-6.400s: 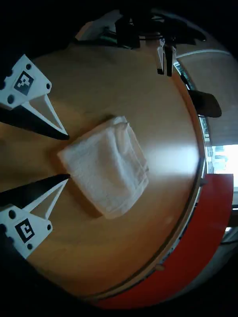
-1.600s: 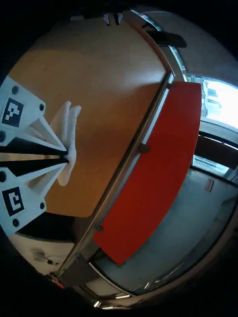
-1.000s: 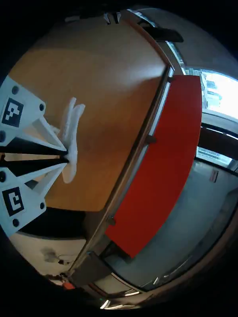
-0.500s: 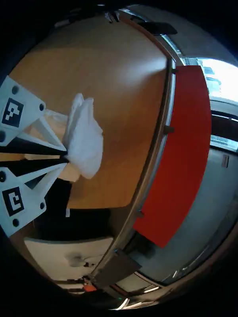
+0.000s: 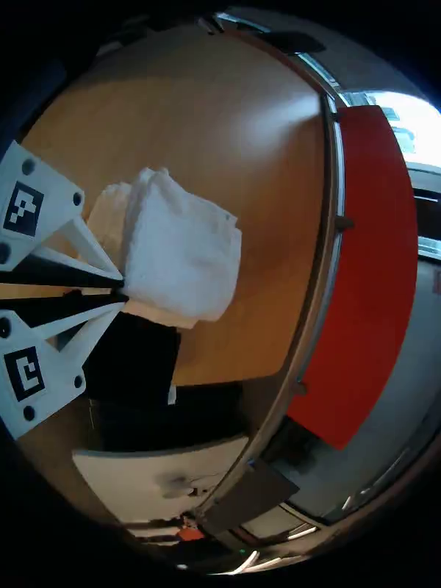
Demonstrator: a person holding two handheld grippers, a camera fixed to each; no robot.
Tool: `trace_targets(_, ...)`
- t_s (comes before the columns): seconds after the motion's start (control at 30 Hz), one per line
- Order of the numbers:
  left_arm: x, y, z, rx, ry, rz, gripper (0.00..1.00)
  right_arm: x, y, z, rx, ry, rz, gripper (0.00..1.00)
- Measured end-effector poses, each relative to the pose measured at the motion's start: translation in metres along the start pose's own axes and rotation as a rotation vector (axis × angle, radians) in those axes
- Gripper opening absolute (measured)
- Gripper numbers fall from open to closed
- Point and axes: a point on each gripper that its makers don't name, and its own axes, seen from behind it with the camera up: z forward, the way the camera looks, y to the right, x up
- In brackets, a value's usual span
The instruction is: Fold towel
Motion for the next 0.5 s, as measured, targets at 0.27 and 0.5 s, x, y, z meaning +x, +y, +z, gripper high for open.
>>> trace_targets(0.27, -0.003, -0.002, -0.003, 0.004, -0.001, 0.000, 0.96, -0.014, 0.007, 0.005, -0.012, -0.035, 0.014, 0.05)
trace_targets(0.5, -0.003, -0.004, -0.004, 0.007, -0.001, -0.002, 0.96, -0.027, 0.005, 0.011, -0.012, -0.067, 0.010, 0.05)
